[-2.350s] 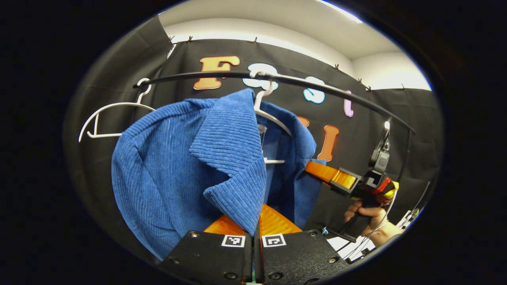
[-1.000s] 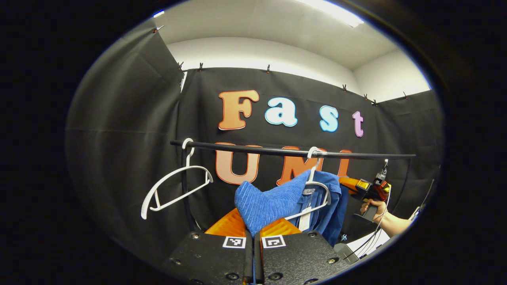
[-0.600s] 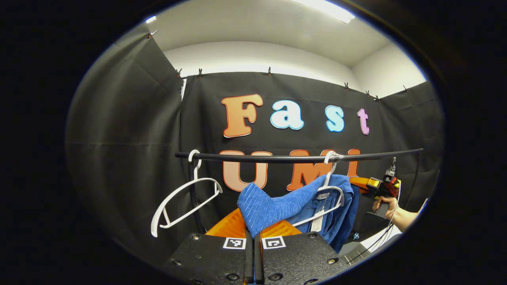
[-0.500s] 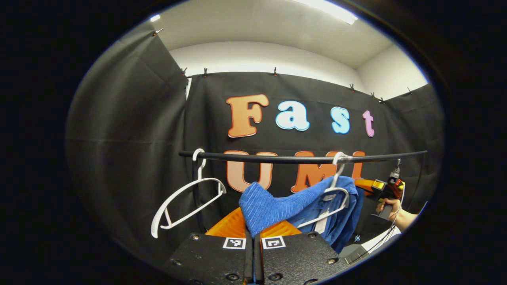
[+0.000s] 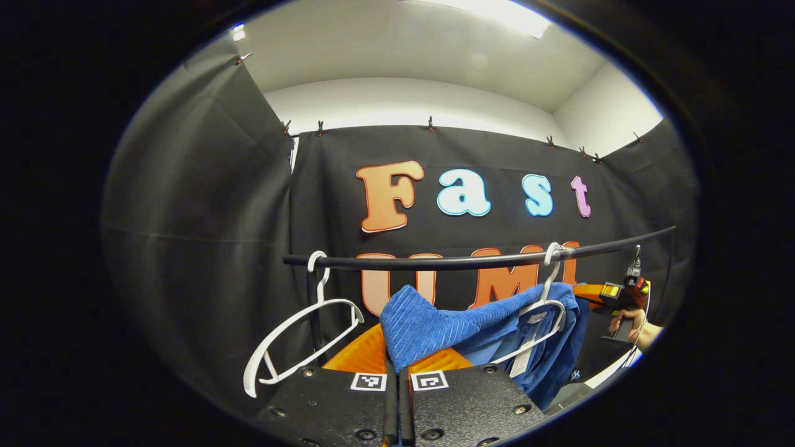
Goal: Grasp the clothes on the hanger with both hands and then place them into the laundry hamper below.
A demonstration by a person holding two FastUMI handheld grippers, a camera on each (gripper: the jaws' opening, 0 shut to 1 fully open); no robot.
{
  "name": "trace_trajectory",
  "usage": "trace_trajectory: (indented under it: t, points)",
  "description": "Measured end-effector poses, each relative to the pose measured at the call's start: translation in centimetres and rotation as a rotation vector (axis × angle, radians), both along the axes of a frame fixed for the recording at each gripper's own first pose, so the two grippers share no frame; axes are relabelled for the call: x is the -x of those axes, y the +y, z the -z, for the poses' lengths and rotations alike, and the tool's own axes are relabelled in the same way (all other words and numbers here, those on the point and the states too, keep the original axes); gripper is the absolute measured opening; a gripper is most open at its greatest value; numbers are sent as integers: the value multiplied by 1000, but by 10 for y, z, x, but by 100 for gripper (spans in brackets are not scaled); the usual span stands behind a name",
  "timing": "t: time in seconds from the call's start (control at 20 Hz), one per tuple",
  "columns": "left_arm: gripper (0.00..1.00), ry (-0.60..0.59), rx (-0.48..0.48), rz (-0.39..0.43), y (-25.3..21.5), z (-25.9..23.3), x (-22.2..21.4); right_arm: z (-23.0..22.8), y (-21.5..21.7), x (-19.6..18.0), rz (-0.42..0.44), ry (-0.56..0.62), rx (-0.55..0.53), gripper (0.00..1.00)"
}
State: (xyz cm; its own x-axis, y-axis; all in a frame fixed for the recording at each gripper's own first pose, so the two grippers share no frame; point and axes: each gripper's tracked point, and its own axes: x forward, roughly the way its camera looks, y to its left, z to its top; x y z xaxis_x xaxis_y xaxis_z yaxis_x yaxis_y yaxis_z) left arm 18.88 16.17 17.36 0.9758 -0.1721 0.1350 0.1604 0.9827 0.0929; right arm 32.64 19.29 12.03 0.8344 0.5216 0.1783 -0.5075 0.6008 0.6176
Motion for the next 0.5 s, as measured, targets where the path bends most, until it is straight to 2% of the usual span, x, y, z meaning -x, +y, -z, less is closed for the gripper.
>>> trace_trajectory:
  t: [0.2,0.35,0.5]
  points:
    - [1,-36,-4,56,3,2,-13,-1,-2,9,57,-23,12,7]
    - [1,-48,27,65,8,2,-18,3,-1,16,89,-8,16,7]
    - [1,-109,28,49,11,-16,-21,-8,-1,18,123,-28,34,7]
